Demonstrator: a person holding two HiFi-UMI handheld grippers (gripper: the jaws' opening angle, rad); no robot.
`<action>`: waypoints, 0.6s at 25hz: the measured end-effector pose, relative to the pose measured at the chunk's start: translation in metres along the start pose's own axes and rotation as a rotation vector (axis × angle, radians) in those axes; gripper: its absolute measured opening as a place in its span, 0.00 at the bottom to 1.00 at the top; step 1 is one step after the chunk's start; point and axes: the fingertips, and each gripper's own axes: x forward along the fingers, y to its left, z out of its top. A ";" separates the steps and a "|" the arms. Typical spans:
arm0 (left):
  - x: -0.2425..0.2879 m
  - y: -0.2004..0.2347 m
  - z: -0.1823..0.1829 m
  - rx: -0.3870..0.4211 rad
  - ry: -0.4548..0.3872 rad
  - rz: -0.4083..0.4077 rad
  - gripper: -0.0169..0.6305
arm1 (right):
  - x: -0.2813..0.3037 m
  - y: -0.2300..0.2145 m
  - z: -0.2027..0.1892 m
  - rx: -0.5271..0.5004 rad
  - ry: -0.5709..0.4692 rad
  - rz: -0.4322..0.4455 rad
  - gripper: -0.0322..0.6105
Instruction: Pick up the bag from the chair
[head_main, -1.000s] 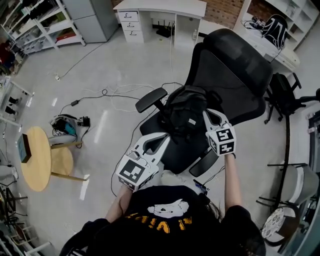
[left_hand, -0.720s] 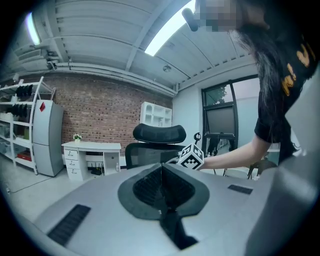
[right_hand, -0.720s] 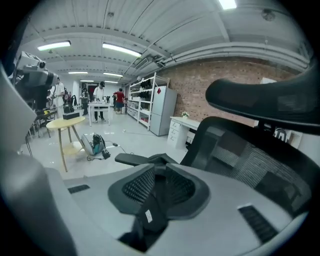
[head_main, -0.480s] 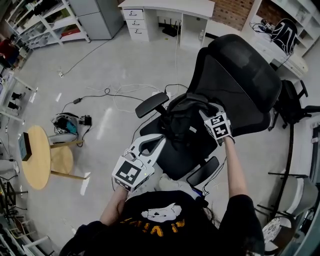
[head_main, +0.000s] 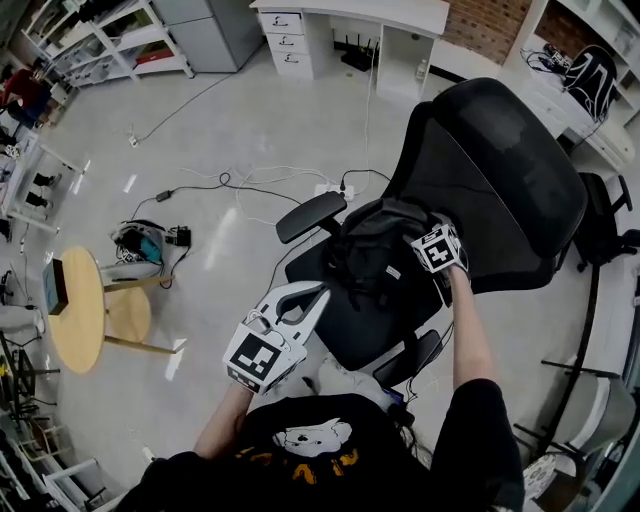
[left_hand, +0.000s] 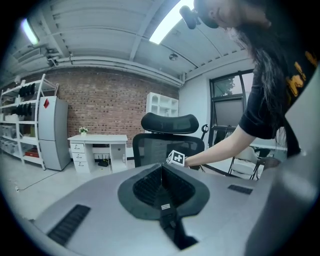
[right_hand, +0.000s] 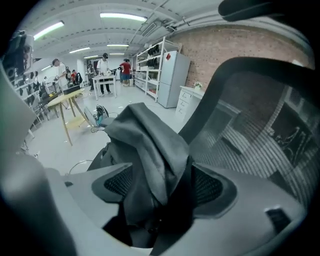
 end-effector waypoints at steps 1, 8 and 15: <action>0.001 0.001 -0.001 -0.001 0.005 0.003 0.04 | 0.005 0.000 0.000 0.011 0.003 0.009 0.60; 0.004 0.008 -0.005 -0.007 0.033 0.042 0.04 | 0.039 0.014 -0.005 0.062 0.015 0.069 0.60; -0.003 0.011 -0.019 -0.030 0.058 0.085 0.04 | 0.038 0.026 0.000 0.075 -0.001 0.067 0.39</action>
